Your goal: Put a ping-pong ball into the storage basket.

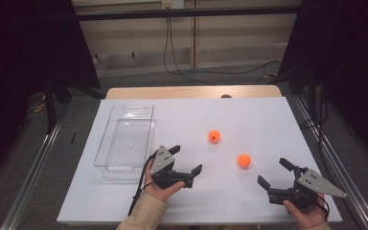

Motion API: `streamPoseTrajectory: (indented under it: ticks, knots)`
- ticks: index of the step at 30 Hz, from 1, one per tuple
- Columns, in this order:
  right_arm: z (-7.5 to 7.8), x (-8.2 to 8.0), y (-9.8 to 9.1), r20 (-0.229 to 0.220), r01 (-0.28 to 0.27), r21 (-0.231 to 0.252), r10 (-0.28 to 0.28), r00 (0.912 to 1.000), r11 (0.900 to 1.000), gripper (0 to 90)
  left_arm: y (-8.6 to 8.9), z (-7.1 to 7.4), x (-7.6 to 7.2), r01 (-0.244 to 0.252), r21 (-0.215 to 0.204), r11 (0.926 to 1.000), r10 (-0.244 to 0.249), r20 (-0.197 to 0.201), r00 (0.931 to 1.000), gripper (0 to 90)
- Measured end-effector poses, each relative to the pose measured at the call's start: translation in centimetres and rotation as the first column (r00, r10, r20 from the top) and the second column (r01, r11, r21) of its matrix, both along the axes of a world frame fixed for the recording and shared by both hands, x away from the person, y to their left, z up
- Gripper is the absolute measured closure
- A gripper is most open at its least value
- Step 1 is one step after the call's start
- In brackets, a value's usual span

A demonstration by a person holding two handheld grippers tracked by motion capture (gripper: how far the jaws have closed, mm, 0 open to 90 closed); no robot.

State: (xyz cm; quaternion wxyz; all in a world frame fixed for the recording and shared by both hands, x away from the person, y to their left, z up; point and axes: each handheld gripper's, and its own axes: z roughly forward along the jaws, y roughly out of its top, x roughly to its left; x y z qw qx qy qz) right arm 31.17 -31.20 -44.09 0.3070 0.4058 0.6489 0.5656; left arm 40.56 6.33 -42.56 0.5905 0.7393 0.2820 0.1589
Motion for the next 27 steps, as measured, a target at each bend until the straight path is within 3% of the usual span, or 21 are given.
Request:
streamPoseTrajectory:
  ticks: [8,14,16,19,22,27]
  knots:
    - [0.0,0.0,0.0,0.004,-0.002,-0.002,0.002,1.0,1.0,0.8,-0.6,-0.2,0.2,0.011,0.01,0.9999,-0.011,-0.002,0.9999,1.8]
    - [0.0,0.0,0.0,0.0,-0.001,-0.001,0.001,1.0,1.0,0.9,-1.0,-0.4,0.4,0.032,0.047,0.9984,-0.032,-0.001,0.9995,1.9]
    - [0.0,0.0,0.0,0.0,-0.004,-0.001,0.004,1.0,1.0,0.9,-1.4,-0.5,0.4,0.025,0.012,0.9996,-0.025,-0.007,0.9997,1.8]
    - [0.0,0.0,0.0,0.0,-0.003,0.003,0.003,1.0,1.0,0.8,-1.5,-0.4,0.5,0.029,0.035,0.999,-0.029,-0.003,0.9996,1.9]
    - [0.0,0.1,-0.1,0.003,-0.005,-0.003,0.005,1.0,1.0,0.9,-1.8,-0.4,0.4,0.027,0.014,0.9995,-0.027,-0.01,0.9996,1.9]
    - [0.0,0.0,0.0,0.001,-0.004,0.001,0.004,1.0,1.0,0.9,-1.9,-0.4,0.5,0.029,0.027,0.9992,-0.029,-0.009,0.9995,1.9]
